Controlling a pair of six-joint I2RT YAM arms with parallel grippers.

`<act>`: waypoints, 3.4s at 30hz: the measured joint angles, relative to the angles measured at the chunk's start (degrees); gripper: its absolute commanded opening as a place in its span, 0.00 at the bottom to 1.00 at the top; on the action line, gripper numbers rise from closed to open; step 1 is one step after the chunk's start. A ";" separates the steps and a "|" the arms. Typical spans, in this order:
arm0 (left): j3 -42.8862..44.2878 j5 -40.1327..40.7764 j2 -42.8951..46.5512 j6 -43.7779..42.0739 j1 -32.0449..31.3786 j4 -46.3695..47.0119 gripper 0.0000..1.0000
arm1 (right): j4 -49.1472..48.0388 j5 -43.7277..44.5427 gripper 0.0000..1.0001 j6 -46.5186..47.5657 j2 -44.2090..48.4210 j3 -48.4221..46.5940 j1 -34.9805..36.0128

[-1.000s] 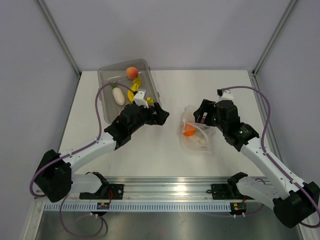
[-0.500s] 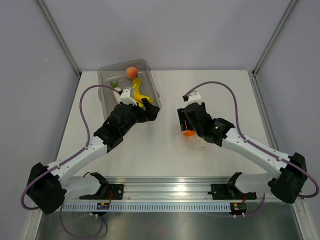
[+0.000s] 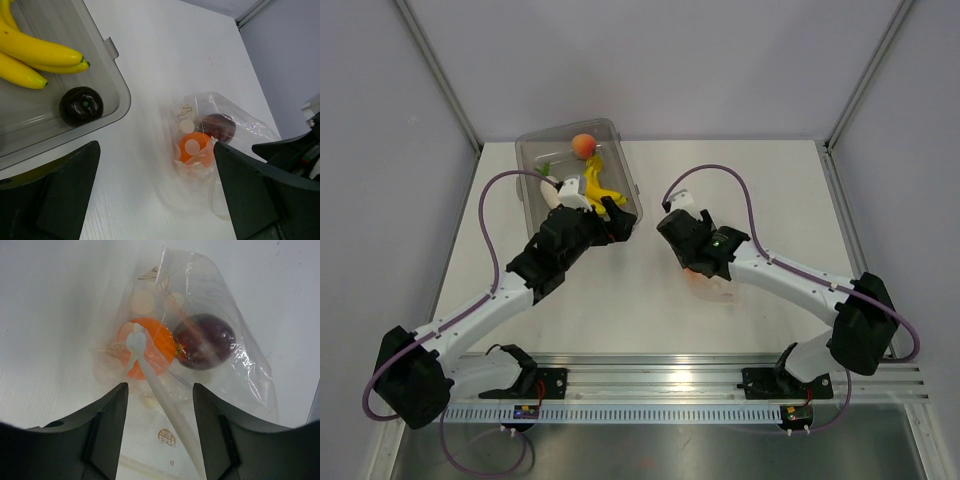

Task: Open the zip-top bag and remove the fake food
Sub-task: Adjust the zipper food storage bag at the center of the board, then pick up the fake fruit from the zipper food storage bag.

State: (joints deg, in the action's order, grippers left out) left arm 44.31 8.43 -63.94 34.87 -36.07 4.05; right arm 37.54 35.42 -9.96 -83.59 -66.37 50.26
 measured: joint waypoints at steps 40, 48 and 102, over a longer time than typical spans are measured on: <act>-3.50 -7.43 -5.31 2.60 1.16 6.71 0.99 | -3.10 20.13 0.45 -1.88 -9.70 -15.78 -2.71; -7.43 -10.78 -6.16 5.33 1.14 14.36 0.98 | -4.63 15.93 0.61 -2.97 -6.29 -12.09 -2.71; 7.80 -10.19 -27.58 -3.80 -3.43 9.73 0.78 | -15.52 -3.13 0.71 -22.27 11.65 7.58 -23.85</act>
State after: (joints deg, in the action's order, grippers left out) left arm 52.12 -1.76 -91.53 31.07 -39.51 13.78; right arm 22.02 32.29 -32.23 -71.94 -58.78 26.41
